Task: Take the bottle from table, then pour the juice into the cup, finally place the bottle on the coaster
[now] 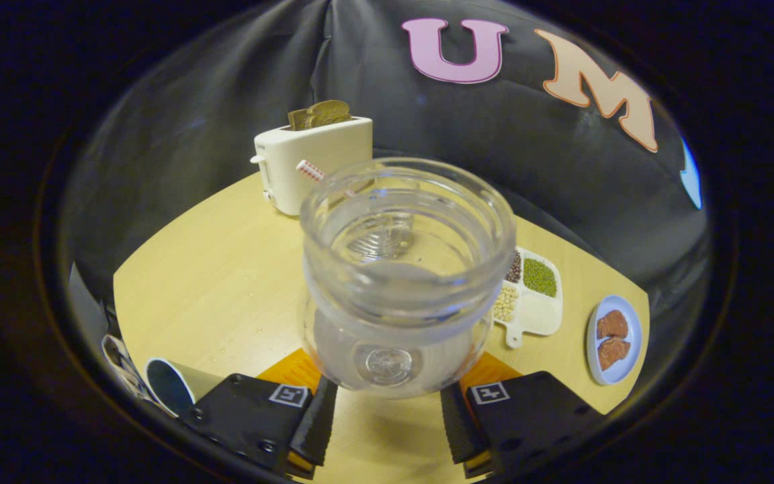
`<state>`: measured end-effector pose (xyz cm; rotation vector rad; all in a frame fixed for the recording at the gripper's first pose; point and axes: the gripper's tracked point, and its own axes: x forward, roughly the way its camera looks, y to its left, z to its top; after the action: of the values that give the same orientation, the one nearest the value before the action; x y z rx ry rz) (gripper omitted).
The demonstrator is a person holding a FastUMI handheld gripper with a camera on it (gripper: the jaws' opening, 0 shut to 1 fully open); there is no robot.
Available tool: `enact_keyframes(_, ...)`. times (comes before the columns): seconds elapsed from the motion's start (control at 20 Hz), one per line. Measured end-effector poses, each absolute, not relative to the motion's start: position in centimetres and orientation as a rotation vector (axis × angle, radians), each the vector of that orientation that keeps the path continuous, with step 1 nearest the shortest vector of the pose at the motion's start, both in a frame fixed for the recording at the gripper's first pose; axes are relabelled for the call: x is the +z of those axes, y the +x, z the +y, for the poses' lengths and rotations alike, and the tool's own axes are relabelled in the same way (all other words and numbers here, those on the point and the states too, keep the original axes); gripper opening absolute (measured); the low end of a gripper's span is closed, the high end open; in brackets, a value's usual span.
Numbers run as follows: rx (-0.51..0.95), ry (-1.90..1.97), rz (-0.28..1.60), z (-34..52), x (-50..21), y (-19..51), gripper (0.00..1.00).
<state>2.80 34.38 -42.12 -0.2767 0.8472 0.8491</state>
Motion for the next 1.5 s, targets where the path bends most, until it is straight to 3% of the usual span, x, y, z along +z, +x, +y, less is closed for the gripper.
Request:
enact_keyframes(1.05, 0.874, -0.234, 0.855, 34.3, -42.2, 2.5, 0.81)
enact_keyframes(1.5, 0.879, -0.250, 0.803, 34.5, -40.7, 2.5, 0.93)
